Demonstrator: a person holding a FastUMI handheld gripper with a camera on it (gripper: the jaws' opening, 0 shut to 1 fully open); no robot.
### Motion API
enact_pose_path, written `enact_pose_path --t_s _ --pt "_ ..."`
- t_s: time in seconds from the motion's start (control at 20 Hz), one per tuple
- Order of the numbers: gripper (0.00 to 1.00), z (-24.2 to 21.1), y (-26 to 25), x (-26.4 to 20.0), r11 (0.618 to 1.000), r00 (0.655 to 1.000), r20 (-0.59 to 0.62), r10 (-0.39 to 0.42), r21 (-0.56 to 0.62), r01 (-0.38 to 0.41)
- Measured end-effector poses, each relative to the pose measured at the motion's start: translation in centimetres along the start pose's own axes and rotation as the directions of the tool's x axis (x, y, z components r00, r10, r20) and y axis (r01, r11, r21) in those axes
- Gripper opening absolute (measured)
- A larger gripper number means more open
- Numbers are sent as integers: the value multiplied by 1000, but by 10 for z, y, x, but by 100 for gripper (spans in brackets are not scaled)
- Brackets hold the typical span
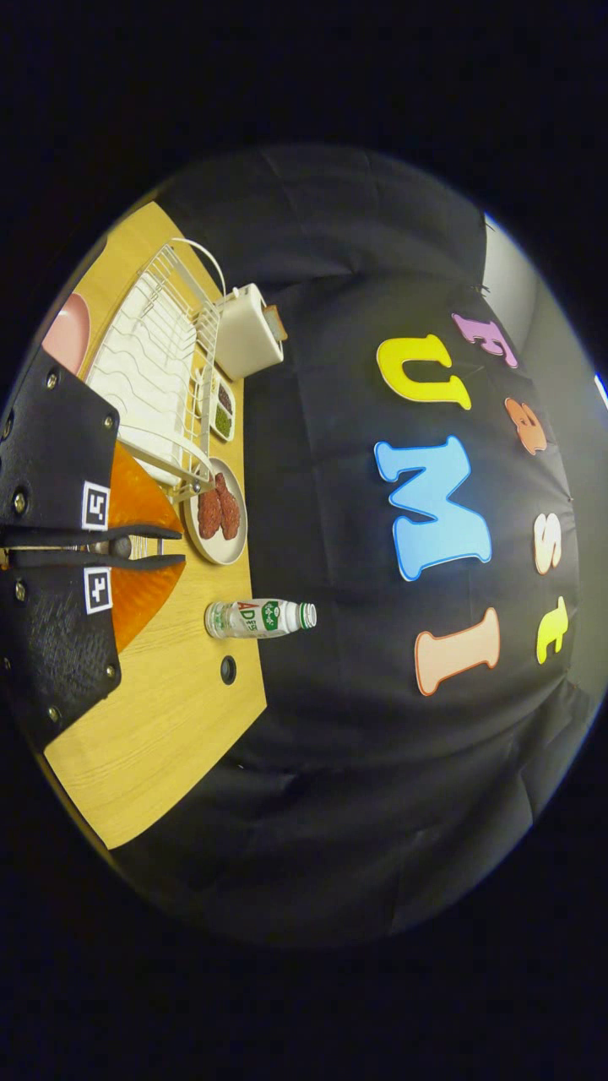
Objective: Take the plate from the dish rack, then take the spoon from the basket and place it into the plate.
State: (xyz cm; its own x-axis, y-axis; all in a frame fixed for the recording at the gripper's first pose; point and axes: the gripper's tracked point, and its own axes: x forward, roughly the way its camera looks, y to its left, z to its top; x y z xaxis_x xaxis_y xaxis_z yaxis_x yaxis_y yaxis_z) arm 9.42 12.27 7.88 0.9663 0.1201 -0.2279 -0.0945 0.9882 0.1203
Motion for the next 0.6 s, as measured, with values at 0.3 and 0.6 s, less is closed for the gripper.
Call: enact_pose_path --t_s 0.3,0.6 --pt "2 38 10 -7 999 1000 28 5 -32 -4" --pt "1 80 12 -38 998 998 45 -36 -44 38"
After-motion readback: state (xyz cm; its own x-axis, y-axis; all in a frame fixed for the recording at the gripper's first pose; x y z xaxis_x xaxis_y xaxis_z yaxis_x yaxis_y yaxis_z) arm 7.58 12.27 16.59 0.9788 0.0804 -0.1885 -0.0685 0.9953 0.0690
